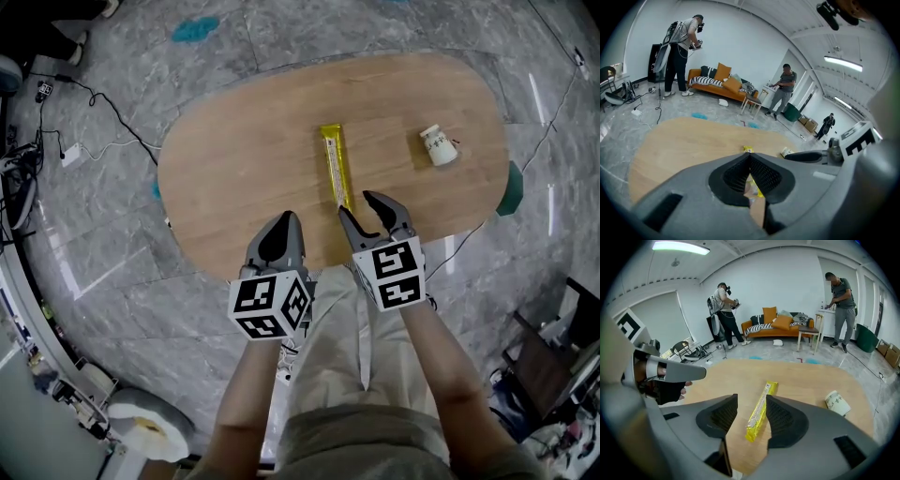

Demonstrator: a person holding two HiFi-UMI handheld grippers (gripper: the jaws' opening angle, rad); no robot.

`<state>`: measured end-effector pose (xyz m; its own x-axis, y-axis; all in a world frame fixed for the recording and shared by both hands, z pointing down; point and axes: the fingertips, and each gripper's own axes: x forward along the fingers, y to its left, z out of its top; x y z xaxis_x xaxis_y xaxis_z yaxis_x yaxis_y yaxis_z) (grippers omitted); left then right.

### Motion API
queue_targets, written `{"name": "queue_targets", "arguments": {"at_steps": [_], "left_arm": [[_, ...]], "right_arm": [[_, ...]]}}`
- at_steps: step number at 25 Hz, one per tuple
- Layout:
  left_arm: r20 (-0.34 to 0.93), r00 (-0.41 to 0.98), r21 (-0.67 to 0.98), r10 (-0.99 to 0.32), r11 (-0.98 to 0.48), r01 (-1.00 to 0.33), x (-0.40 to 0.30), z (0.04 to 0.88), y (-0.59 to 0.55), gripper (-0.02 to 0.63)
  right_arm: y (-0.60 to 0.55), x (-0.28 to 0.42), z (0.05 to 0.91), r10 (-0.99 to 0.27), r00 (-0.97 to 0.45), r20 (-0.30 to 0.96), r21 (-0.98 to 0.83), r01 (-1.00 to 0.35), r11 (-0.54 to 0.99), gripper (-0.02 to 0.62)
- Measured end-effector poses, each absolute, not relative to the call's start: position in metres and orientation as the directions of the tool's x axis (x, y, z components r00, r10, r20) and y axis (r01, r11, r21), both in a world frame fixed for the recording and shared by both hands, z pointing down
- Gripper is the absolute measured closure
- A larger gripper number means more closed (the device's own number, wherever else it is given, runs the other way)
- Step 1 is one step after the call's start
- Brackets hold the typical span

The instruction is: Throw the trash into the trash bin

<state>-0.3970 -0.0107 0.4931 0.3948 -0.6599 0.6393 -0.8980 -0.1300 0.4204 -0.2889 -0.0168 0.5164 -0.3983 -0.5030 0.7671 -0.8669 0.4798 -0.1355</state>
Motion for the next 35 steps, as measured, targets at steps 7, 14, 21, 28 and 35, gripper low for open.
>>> {"name": "queue_targets", "arguments": {"at_steps": [7, 14, 21, 28, 35], "left_arm": [[0.651, 0.388, 0.422, -0.653, -0.114, -0.9, -0.4, 0.52, -0.013, 0.606], [0.665, 0.381, 0.421, -0.642, -0.099, -0.901, -0.403, 0.543, -0.014, 0.606], [0.674, 0.383, 0.422, -0.631, -0.096, -0.902, -0.402, 0.561, -0.015, 0.606], [0.687, 0.38, 0.422, -0.62, -0.086, -0.903, -0.405, 0.575, -0.012, 0.606], [0.695, 0.384, 0.426, -0.608, -0.083, -0.901, -0.405, 0.584, -0.01, 0.606]], "right_arm": [[-0.022, -0.291, 0.547, -0.494, -0.378, 0.783, -0.131, -0.876, 0.464, 0.419], [-0.028, -0.301, 0.574, -0.473, -0.376, 0.797, -0.143, -0.878, 0.457, 0.417], [-0.032, -0.302, 0.598, -0.459, -0.358, 0.813, -0.136, -0.884, 0.447, 0.41], [-0.03, -0.302, 0.622, -0.433, -0.34, 0.835, -0.137, -0.89, 0.435, 0.402], [-0.03, -0.302, 0.641, -0.408, -0.328, 0.852, -0.139, -0.893, 0.428, 0.396]]}}
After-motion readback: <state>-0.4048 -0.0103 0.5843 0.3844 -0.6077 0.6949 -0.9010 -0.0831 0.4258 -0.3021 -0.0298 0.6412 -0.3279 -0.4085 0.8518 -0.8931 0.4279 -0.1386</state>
